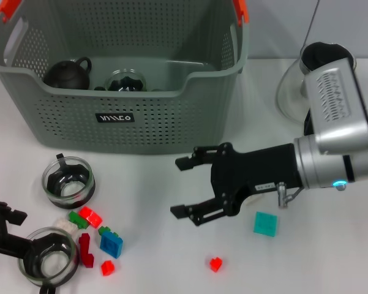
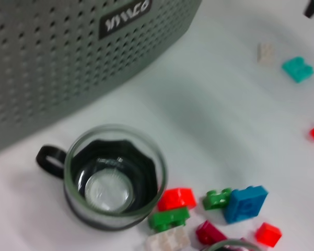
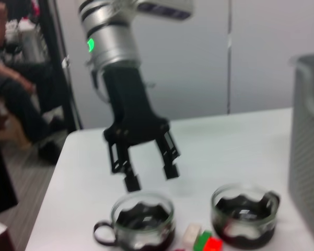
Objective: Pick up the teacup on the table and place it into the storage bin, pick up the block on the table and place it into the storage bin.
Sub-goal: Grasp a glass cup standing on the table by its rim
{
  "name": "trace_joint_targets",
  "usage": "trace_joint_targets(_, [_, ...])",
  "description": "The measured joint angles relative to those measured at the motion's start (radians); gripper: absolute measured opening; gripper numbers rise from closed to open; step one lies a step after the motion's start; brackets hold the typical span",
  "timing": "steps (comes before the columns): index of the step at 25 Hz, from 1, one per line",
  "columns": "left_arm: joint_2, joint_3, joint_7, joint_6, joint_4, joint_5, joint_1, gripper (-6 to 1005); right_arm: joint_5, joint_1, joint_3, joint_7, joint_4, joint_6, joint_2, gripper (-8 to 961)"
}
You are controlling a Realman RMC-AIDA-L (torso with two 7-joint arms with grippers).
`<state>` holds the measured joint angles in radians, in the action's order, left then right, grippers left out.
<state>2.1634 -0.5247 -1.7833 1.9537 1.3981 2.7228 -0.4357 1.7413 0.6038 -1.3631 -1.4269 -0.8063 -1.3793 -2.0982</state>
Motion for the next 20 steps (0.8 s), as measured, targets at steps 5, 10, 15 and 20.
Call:
trace_joint_targets(5, [0.002, -0.025, -0.044, -0.028, -0.025, 0.025, -0.007, 820, 0.026, 0.019, -0.030, -0.004, 0.005, 0.016, -0.003, 919])
trace_joint_targets(10, [0.002, -0.036, -0.062, -0.053, -0.035, 0.027, -0.012, 819, 0.027, 0.033, -0.034, -0.003, 0.016, 0.040, -0.003, 918])
trace_joint_targets(15, [-0.002, -0.068, -0.090, -0.071, -0.050, 0.034, -0.012, 817, 0.025, 0.038, -0.034, -0.009, 0.018, 0.042, -0.004, 916])
trace_joint_targets(20, [0.000, -0.131, -0.153, -0.106, -0.087, 0.095, -0.018, 816, 0.019, 0.039, -0.034, -0.010, 0.018, 0.060, -0.006, 915])
